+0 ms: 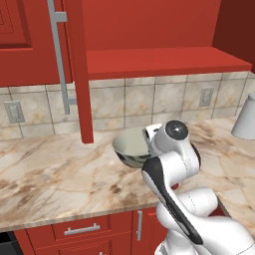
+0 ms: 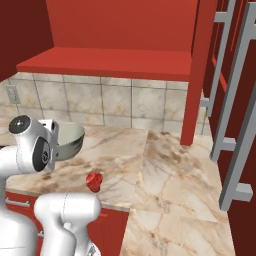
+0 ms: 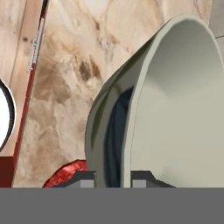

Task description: Retrieve the bowl from the cabinet, then place the raw meat into the bowl to avoid contamination.

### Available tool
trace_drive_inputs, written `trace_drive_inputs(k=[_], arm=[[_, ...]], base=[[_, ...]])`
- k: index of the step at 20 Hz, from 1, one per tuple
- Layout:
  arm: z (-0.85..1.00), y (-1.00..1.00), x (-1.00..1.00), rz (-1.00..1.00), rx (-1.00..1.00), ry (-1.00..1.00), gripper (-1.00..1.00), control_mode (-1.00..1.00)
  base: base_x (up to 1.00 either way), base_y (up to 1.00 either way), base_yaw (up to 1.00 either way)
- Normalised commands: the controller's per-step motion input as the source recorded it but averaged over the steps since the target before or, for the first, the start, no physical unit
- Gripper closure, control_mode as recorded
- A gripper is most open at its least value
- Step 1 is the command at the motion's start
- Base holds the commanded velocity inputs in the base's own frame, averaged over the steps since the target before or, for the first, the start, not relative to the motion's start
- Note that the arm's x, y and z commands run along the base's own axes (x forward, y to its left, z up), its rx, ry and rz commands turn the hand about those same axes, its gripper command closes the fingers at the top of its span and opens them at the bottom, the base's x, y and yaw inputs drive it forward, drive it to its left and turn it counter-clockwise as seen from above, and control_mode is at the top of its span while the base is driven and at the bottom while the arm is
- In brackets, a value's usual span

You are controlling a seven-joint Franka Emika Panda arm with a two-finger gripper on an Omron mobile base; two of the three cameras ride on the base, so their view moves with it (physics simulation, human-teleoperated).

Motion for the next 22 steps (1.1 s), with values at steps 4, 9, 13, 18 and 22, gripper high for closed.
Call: trace_drive_inputs(k=[4,9,13,18,22], arm=[[-0.42,0.00,0.29,0.02,0.00,0.00,1.00,-1.00],[-0.39,0.00,0.27,0.02,0.00,0.01,1.00,-1.00],[-0.40,0.00,0.26,0.02,0.00,0.02,1.00,-1.00],[-0.41,0.00,0.28,0.02,0.00,0.04,1.00,-1.00],[-0.41,0.00,0.29,0.02,0.00,0.04,1.00,-1.00]], base=[[0.00,0.00,0.00],[0.00,0.00,0.00],[0.00,0.00,0.00],[0.00,0.00,0.00],[0.00,0.00,0.00]])
